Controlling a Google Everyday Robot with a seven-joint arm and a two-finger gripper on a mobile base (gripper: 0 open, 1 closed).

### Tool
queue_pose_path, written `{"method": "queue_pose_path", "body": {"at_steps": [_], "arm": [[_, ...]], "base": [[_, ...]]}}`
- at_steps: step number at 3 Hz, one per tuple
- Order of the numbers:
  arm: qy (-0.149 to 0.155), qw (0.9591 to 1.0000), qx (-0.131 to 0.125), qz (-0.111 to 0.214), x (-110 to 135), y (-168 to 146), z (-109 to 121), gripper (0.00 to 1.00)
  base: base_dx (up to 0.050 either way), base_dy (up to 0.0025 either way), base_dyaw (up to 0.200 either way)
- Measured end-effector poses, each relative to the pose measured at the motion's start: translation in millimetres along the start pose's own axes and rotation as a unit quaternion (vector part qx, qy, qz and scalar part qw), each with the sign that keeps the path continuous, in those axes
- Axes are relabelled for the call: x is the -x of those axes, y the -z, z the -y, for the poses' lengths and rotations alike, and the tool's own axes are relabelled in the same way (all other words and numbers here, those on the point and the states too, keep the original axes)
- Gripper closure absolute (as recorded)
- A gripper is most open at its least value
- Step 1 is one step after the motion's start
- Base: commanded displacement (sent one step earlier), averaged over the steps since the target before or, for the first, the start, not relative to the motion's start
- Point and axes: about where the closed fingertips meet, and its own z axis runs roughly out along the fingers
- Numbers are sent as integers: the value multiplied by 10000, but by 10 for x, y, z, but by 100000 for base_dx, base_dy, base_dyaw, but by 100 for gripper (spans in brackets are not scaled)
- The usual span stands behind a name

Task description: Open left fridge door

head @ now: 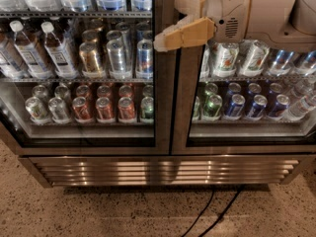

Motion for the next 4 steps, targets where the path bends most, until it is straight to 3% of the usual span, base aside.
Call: {"method": "queue_pose_path", "body": {"at_steps": [1,2,4], "arm": [[0,10000,0,0,0,0,0,0],[0,10000,1,0,0,-1,0,0],[0,10000,1,0,0,-1,-1,42]], "base": [[-2187,-198,18008],[0,0,0],[0,0,0]]}}
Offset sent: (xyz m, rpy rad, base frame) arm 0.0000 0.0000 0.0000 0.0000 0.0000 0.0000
